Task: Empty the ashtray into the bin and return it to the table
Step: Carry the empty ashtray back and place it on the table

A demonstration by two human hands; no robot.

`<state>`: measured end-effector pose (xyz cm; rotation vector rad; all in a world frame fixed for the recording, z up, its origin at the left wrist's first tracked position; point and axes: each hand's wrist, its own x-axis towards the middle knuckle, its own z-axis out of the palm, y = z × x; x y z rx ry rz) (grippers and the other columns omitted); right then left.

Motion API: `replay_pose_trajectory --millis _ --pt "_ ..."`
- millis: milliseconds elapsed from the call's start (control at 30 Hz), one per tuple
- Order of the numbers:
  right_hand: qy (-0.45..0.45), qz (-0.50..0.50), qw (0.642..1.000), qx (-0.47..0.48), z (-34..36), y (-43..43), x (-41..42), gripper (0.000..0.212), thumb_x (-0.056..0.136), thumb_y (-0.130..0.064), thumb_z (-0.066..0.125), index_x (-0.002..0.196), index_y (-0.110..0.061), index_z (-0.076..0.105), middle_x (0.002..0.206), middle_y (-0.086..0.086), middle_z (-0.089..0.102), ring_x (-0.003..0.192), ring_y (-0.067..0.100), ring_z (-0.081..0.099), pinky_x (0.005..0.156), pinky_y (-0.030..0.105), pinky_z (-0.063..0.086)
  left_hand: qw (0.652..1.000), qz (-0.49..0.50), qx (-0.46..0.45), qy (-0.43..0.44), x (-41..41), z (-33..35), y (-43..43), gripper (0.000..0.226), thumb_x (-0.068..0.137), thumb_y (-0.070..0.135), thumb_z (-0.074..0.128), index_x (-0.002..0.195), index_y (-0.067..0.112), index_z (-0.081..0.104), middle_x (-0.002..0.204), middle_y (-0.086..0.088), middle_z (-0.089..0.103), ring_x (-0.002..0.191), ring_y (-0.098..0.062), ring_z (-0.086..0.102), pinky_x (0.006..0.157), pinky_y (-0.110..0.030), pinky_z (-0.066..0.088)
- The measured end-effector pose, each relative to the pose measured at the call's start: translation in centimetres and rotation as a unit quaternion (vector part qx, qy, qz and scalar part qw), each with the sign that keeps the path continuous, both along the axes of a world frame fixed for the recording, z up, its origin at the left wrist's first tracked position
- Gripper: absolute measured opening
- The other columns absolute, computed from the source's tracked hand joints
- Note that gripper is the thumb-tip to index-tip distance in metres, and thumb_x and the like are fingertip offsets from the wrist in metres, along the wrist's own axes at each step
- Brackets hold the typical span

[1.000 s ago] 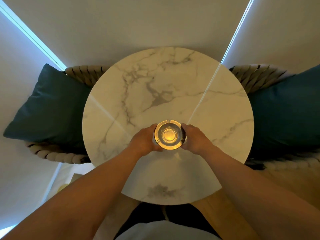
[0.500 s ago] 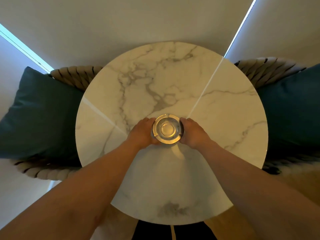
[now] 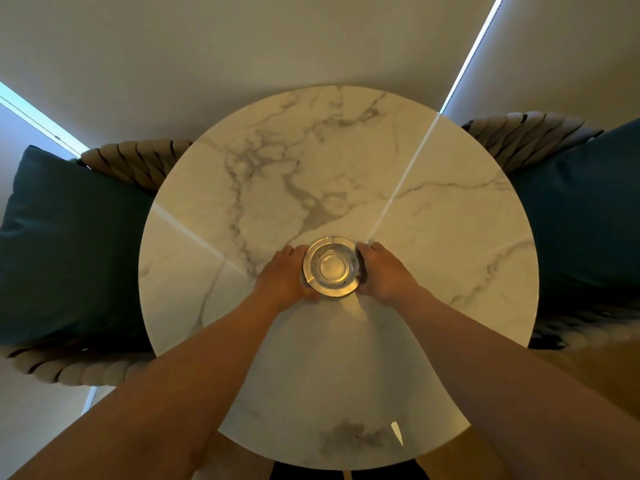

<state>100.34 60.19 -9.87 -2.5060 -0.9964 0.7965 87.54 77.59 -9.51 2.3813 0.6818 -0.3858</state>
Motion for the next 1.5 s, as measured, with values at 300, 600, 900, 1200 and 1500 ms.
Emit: replay_pose_trajectory --millis 300,600,900,1200,1500 --pt "0.036 0.011 0.999 -0.012 0.5 -0.1 0.8 0.102 0.058 -0.023 0.090 0.143 -0.014 0.036 0.122 0.012 0.049 0.112 0.030 0.052 0.089 0.037 0.048 1.000 0.001 0.011 -0.005 0.0 -0.4 0.1 0.106 0.041 0.044 0.093 0.133 0.028 0.043 0.122 0.000 0.054 0.118 -0.024 0.050 0.093 -0.042 0.047" --pt "0.038 0.009 0.999 -0.004 0.6 0.0 1.0 0.100 0.056 -0.026 0.092 0.141 -0.018 0.040 0.118 0.008 0.049 0.111 0.029 0.053 0.092 0.042 0.049 1.000 -0.003 0.020 -0.014 0.7 -0.5 -0.1 0.102 0.042 0.047 0.091 0.131 0.030 0.044 0.122 0.002 0.056 0.116 -0.024 0.053 0.090 -0.041 0.048" --pt "0.032 0.005 0.999 0.013 0.7 0.7 2.1 0.102 0.055 -0.027 0.092 0.142 -0.016 0.039 0.115 0.010 0.051 0.108 0.029 0.052 0.088 0.039 0.049 0.999 0.013 0.016 -0.042 1.4 -0.5 1.1 0.111 0.040 0.044 0.093 0.137 0.024 0.043 0.118 0.001 0.054 0.113 -0.024 0.051 0.090 -0.040 0.047" --pt "0.033 0.014 0.999 0.013 0.8 0.6 1.7 0.090 0.055 -0.029 0.092 0.132 -0.015 0.048 0.109 0.008 0.053 0.102 0.027 0.054 0.086 0.040 0.050 0.999 0.017 0.011 -0.039 0.7 -0.6 0.7 0.096 0.045 0.045 0.092 0.130 0.029 0.050 0.122 0.002 0.058 0.115 -0.023 0.051 0.092 -0.042 0.047" --pt "0.048 0.002 0.999 0.024 0.4 -0.2 1.0 0.095 0.057 -0.029 0.091 0.138 -0.015 0.043 0.114 0.007 0.054 0.106 0.026 0.053 0.089 0.041 0.049 0.998 0.026 -0.003 -0.060 -0.1 -0.7 0.0 0.099 0.044 0.045 0.091 0.131 0.026 0.047 0.116 0.002 0.060 0.111 -0.023 0.054 0.089 -0.040 0.047"
